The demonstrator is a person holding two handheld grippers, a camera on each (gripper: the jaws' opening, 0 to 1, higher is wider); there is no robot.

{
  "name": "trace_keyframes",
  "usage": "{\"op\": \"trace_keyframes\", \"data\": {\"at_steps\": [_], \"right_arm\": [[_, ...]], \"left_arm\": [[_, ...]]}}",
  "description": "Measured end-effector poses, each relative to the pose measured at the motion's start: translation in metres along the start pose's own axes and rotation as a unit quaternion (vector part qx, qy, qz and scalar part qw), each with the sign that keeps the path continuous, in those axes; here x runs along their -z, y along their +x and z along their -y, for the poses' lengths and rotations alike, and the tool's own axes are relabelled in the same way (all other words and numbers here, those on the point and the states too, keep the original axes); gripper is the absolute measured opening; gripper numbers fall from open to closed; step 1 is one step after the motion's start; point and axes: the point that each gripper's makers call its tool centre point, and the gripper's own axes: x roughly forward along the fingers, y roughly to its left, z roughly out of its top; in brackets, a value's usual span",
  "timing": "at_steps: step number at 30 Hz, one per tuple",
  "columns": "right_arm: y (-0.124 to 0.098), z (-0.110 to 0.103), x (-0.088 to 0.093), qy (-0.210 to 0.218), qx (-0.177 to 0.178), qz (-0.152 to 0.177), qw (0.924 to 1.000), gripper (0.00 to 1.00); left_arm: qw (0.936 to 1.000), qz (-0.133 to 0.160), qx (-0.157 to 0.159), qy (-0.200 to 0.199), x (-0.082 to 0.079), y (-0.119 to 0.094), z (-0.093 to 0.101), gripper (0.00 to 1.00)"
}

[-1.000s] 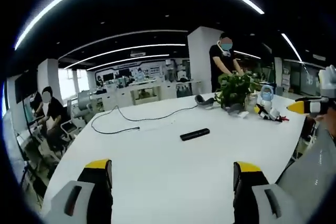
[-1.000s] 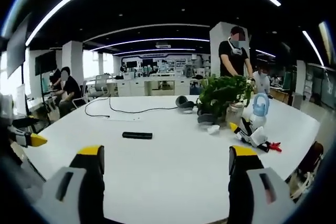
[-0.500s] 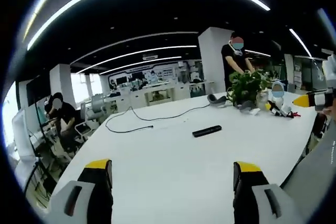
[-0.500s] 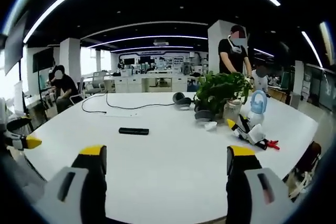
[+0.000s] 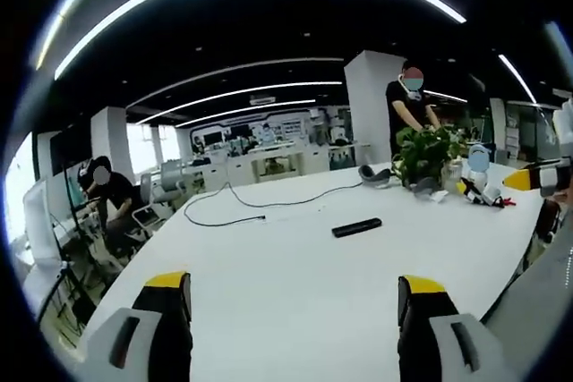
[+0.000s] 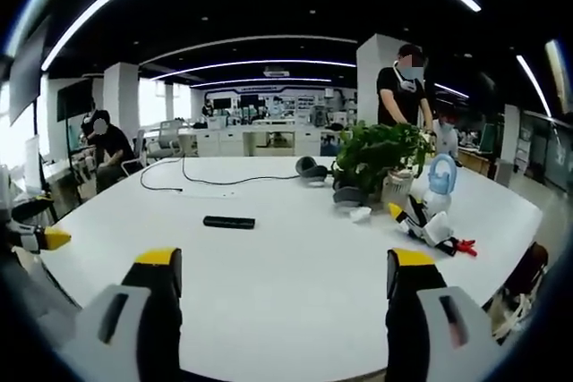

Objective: Press the specified remote control buttons in sequence, fully releasing each button before pressing the next.

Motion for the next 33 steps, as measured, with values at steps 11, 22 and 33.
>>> {"op": "trace_keyframes", "data": {"at_steps": [11, 22, 33], "right_arm": [[0.0018, 0.0001, 0.0038, -0.01, 0.003, -0.011, 0.9999, 0.99], [0.0029, -0.0021, 0.007, -0.02, 0.0, -0.02, 0.9996, 0.98], [0.004, -0.006, 0.0086, -0.027, -0.007, -0.026, 0.9993, 0.98]], "left_arm": [[0.9999, -0.008, 0.011, -0.003, 0.0036, 0.0006, 0.0042, 0.98], [0.9997, -0.022, 0.013, -0.003, 0.008, 0.0006, 0.0059, 0.97], [0.9996, -0.026, 0.013, -0.002, 0.0077, -0.0006, 0.0066, 0.97]]}}
